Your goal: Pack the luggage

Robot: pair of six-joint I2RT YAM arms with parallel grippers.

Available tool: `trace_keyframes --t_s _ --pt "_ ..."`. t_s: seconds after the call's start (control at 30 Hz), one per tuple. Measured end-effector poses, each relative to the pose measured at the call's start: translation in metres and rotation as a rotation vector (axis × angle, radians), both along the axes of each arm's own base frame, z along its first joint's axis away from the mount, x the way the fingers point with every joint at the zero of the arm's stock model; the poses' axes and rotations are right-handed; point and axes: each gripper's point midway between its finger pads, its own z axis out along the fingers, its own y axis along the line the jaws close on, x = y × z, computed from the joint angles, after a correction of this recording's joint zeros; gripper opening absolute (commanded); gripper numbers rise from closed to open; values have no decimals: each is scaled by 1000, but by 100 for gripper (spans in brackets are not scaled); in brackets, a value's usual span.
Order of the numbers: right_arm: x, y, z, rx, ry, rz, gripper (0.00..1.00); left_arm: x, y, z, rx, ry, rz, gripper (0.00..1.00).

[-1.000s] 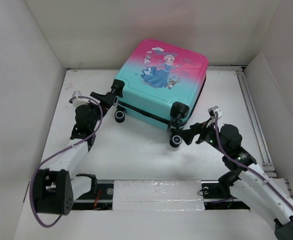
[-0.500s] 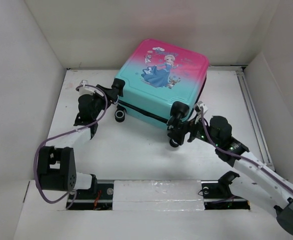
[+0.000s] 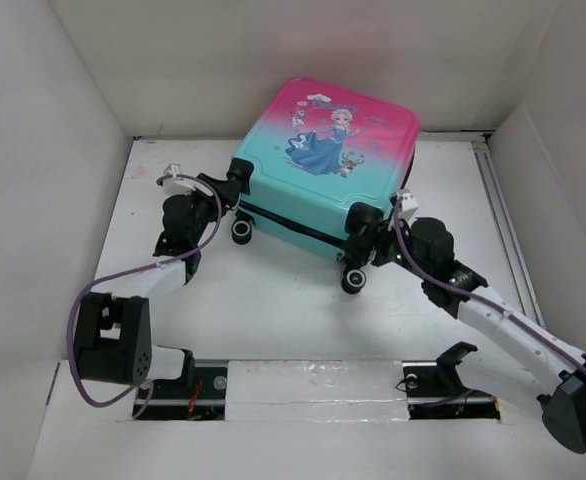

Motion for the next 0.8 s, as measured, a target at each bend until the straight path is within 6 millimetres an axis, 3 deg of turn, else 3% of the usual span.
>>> trace_keyframes --t_s 0.17,0.27,0.3,0.4,0.47,0.53,0.6,0.7,0.73,0.77,0.8 --pt "10 -30 10 5 -21 -103 14 -33 -8 -1 11 -37 6 0" --pt "20 -56 17 -2 -46 -193 22 -58 -17 -1 7 -64 -31 0" --pt "23 -65 17 -15 -53 -218 40 -67 -21 -1 1 -72 -49 0" --pt "27 -80 18 -35 -50 -243 81 -89 -29 -3 -17 -87 -89 0" --pt "35 -92 29 -40 -61 -283 92 -106 -44 -7 -30 -84 -154 0" --pt "40 -102 46 -38 -91 -324 94 -122 -63 -12 -43 -66 -239 0" --pt "36 -107 66 -26 -136 -338 93 -129 -70 -16 -47 -52 -277 0" --pt "12 -113 99 2 -222 -337 75 -131 -71 -15 -54 -51 -282 0" --pt "1 -112 112 20 -265 -314 63 -131 -71 -13 -56 -56 -282 0" --pt "-10 -107 123 41 -301 -273 30 -131 -71 -11 -57 -59 -282 0" --pt "-21 -99 134 63 -337 -217 20 -130 -71 -10 -57 -61 -282 0"
